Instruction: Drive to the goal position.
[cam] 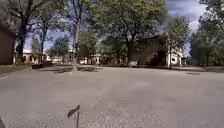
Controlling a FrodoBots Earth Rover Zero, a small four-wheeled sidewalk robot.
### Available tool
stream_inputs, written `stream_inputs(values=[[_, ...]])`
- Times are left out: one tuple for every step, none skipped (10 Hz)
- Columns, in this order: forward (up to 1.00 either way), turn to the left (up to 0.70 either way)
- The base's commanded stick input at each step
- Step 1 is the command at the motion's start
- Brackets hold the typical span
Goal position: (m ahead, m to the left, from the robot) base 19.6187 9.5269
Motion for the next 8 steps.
stream_inputs(values=[[0.70, -0.29], [0.70, -0.29], [0.70, -0.29], [0.70, -0.29], [0.70, -0.29], [0.70, -0.29], [0.70, -0.29], [0.70, -0.29]])
